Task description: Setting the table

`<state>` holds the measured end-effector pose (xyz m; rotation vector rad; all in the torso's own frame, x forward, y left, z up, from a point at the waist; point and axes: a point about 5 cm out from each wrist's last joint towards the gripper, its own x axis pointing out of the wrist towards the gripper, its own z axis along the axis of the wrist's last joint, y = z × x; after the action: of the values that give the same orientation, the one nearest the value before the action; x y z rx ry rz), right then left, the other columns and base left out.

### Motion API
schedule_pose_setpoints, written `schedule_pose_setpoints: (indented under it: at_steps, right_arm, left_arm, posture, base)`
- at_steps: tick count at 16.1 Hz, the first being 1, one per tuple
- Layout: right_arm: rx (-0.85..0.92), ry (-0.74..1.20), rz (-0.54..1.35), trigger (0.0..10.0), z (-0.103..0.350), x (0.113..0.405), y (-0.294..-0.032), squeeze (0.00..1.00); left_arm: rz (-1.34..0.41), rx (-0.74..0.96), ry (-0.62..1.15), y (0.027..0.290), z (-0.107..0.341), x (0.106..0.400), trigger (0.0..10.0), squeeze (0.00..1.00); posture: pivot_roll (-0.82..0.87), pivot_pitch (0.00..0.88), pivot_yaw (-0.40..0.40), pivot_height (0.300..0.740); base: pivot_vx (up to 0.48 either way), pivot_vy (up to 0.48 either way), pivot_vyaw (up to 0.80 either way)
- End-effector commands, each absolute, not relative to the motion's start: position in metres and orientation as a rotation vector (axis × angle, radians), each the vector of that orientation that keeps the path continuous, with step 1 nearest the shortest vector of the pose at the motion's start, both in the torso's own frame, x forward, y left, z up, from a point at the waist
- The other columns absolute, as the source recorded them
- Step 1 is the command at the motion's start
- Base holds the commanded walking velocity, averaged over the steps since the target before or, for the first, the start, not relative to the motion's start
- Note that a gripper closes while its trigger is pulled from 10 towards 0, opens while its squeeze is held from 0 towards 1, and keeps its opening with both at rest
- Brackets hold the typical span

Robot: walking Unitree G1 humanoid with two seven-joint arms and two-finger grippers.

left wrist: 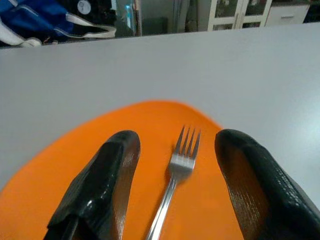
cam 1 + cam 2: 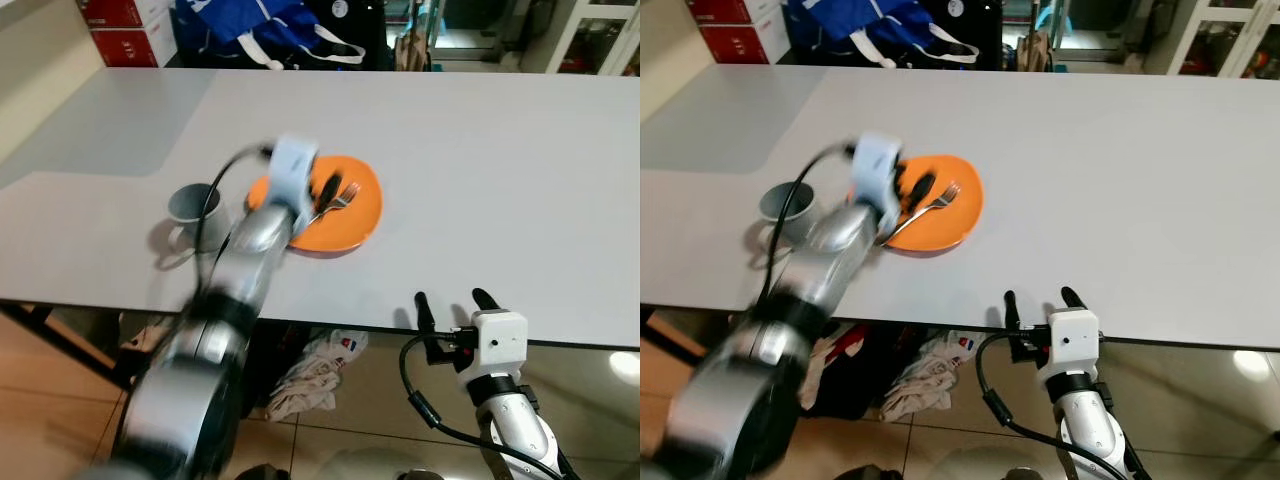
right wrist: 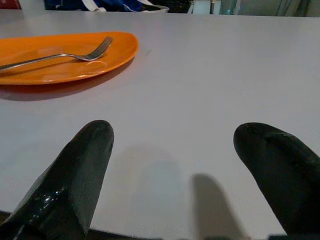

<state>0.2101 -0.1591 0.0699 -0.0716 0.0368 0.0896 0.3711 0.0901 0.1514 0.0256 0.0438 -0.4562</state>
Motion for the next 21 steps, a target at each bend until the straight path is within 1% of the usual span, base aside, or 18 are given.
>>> schedule_pose_setpoints:
  at_steps: [1, 2, 4, 6, 7, 8, 9, 10, 13, 14, 21]
  right_arm:
    - [-0.066, 0.037, 0.084, 10.0, 0.071, 0.214, -0.159, 0.0]
    - [-0.065, 0.036, 0.084, 10.0, 0.071, 0.215, -0.158, 0.0]
    - [-0.057, 0.031, 0.076, 10.0, 0.073, 0.217, -0.159, 0.0]
    - [-0.058, 0.034, 0.071, 10.0, 0.072, 0.218, -0.161, 0.0]
    - [-0.059, 0.034, 0.07, 10.0, 0.073, 0.218, -0.162, 0.0]
    - [-0.061, 0.033, 0.073, 10.0, 0.073, 0.218, -0.162, 0.0]
    - [-0.062, 0.033, 0.074, 10.0, 0.074, 0.219, -0.162, 0.0]
    - [-0.066, 0.031, 0.075, 10.0, 0.075, 0.219, -0.164, 0.0]
    - [-0.07, 0.028, 0.077, 10.0, 0.076, 0.22, -0.164, 0.0]
    - [-0.07, 0.028, 0.077, 10.0, 0.076, 0.22, -0.164, 0.0]
    - [-0.067, 0.041, 0.073, 10.0, 0.073, 0.22, -0.165, 0.0]
  left_arm:
    - [-0.505, 0.013, -0.009, 0.093, 0.162, 0.36, 10.0, 0.0]
    - [-0.517, -0.001, -0.007, 0.096, 0.16, 0.353, 10.0, 0.0]
    - [-0.538, -0.023, 0.002, 0.101, 0.149, 0.328, 10.0, 0.0]
    - [-0.505, 0.038, 0.012, 0.113, 0.131, 0.305, 10.0, 0.0]
    - [-0.458, 0.145, 0.021, 0.123, 0.113, 0.294, 10.0, 0.0]
    - [-0.457, 0.191, 0.07, 0.126, 0.096, 0.283, 10.0, 0.0]
    - [-0.431, 0.148, 0.095, 0.127, 0.094, 0.283, 10.0, 0.0]
    - [-0.38, 0.092, 0.093, 0.125, 0.102, 0.287, 10.0, 0.0]
    - [-0.323, 0.08, 0.071, 0.127, 0.109, 0.296, 10.0, 0.0]
    - [-0.303, 0.048, 0.07, 0.127, 0.11, 0.299, 10.0, 0.0]
    - [-0.281, 0.008, 0.11, 0.124, 0.108, 0.303, 10.0, 0.0]
  posture:
    - [-0.12, 0.002, 0.077, 0.736]
    - [-0.12, 0.001, 0.076, 0.736]
    - [-0.11, 0.0, 0.073, 0.736]
    - [-0.11, 0.0, 0.074, 0.736]
    - [-0.11, 0.0, 0.067, 0.736]
    - [-0.11, 0.0, 0.062, 0.736]
    - [-0.11, 0.0, 0.062, 0.736]
    - [-0.11, 0.0, 0.054, 0.736]
    - [-0.12, 0.0, 0.051, 0.736]
    - [-0.12, 0.0, 0.051, 0.736]
    - [-0.13, 0.0, 0.053, 0.736]
  base:
    - [0.0, 0.0, 0.0]
    - [0.0, 0.0, 0.0]
    - [0.0, 0.0, 0.0]
    - [0.0, 0.0, 0.0]
    - [0.0, 0.0, 0.0]
    - [0.0, 0.0, 0.0]
    - [0.0, 0.0, 0.0]
    - [0.0, 0.0, 0.0]
    - [0.0, 0.0, 0.0]
    - [0.0, 0.0, 0.0]
    - [0.0, 0.444, 0.0]
